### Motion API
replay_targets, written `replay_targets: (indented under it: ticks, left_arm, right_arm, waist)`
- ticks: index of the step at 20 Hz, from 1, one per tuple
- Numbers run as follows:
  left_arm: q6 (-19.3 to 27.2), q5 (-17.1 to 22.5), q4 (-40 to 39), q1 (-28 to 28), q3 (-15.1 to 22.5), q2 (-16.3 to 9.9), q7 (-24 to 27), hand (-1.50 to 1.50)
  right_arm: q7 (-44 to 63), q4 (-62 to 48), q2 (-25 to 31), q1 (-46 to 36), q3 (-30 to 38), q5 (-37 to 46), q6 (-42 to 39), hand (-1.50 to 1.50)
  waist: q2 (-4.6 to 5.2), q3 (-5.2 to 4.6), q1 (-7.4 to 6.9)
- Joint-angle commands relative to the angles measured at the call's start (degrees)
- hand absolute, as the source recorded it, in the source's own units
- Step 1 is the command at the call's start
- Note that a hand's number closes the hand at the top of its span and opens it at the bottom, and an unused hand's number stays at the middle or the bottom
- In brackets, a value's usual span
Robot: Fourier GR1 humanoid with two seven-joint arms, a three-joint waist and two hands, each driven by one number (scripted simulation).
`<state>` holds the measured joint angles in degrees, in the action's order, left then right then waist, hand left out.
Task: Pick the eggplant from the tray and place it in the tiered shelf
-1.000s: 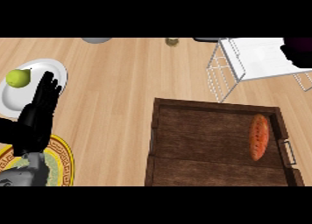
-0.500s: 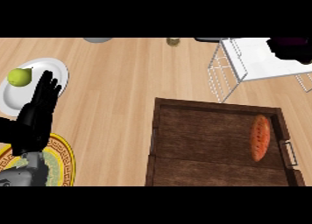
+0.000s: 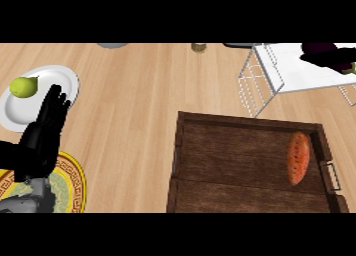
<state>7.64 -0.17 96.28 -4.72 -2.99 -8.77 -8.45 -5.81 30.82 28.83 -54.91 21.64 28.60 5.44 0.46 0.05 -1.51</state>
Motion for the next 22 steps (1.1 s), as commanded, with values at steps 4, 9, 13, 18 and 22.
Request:
replay_targets:
  ticks: [4,9,13,18,22]
  left_arm:
    - [1.7,-2.3,2.0,1.8,1.9,2.1,-0.1,0.0]
    - [0.2,0.3,6.8,1.9,-0.9,-0.7,-5.3,0.0]
    - [0.8,-1.1,-3.4,-2.8,-1.0,0.9,0.2,0.0]
    - [0.9,-1.1,1.1,0.2,-1.0,0.8,-1.1,0.0]
    - [-0.6,0.0,0.9,0.9,-1.6,0.1,-1.3,0.0]
  right_arm:
    - [-4.3,-4.1,3.6,-4.6,2.6,-3.8,-4.2,-1.5]
    - [-6.5,-2.6,6.3,-4.1,7.8,-9.9,-6.5,-1.5]
    - [-0.9,-1.7,8.9,-4.9,9.0,-10.9,-3.7,-1.5]
    - [1.6,-2.0,14.9,0.7,12.4,-14.2,-6.4,-1.5]
    - [1.0,-4.4,22.6,3.5,14.9,-16.1,-11.2,-1.5]
  waist:
    - [-0.15,-0.01,0.29]
    - [-0.48,0.03,0.39]
    - [-0.33,-0.06,1.51]
    - [-0.51,-0.04,1.6]
    - [-0.31,-0.02,1.34]
